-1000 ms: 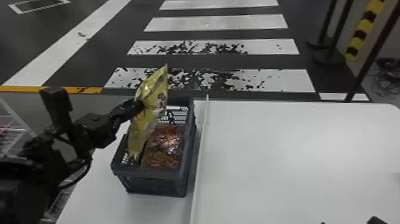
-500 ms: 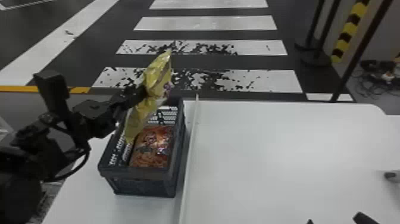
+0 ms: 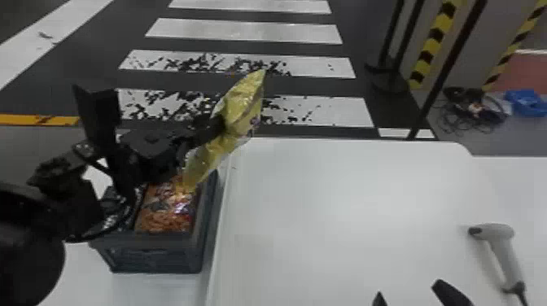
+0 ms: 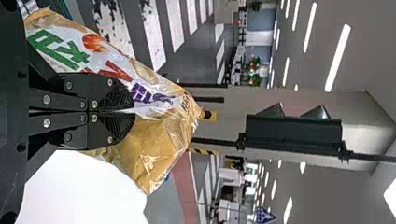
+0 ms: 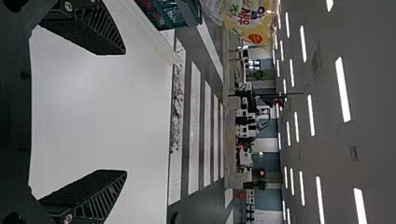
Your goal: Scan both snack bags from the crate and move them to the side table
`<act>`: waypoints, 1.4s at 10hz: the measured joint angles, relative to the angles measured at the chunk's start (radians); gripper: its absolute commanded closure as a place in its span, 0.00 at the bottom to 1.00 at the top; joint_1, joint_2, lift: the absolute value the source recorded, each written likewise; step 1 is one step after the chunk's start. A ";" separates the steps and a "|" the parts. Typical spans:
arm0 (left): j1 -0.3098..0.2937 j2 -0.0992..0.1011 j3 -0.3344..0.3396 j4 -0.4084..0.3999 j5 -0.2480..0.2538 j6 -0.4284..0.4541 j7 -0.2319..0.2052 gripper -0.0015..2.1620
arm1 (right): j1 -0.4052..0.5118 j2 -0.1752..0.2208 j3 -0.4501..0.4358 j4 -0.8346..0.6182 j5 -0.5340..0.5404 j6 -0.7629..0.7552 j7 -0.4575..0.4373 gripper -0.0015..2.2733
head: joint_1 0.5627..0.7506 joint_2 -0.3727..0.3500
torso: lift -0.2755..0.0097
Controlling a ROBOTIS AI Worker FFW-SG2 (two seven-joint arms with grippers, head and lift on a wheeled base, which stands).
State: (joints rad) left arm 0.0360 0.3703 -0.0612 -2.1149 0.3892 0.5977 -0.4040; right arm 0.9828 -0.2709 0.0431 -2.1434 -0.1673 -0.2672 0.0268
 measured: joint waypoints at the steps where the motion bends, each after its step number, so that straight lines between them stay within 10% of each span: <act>1: -0.024 -0.002 -0.048 -0.007 -0.015 0.010 0.002 0.88 | -0.002 0.001 -0.003 0.005 0.000 0.002 -0.003 0.04 | 0.70 0.33 | 0.63; 8: -0.091 0.007 -0.311 -0.022 -0.125 0.025 -0.006 0.90 | -0.018 0.002 -0.003 0.034 -0.005 0.000 -0.059 0.04 | 0.70 0.09 | 0.63; 14: -0.202 0.101 -0.591 0.124 -0.212 -0.040 0.009 0.91 | -0.024 0.012 -0.004 0.063 -0.006 0.003 -0.065 0.04 | 0.70 0.03 | 0.63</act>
State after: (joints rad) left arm -0.1663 0.4708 -0.6522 -1.9908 0.1775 0.5579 -0.3947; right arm 0.9586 -0.2594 0.0392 -2.0804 -0.1733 -0.2640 -0.0383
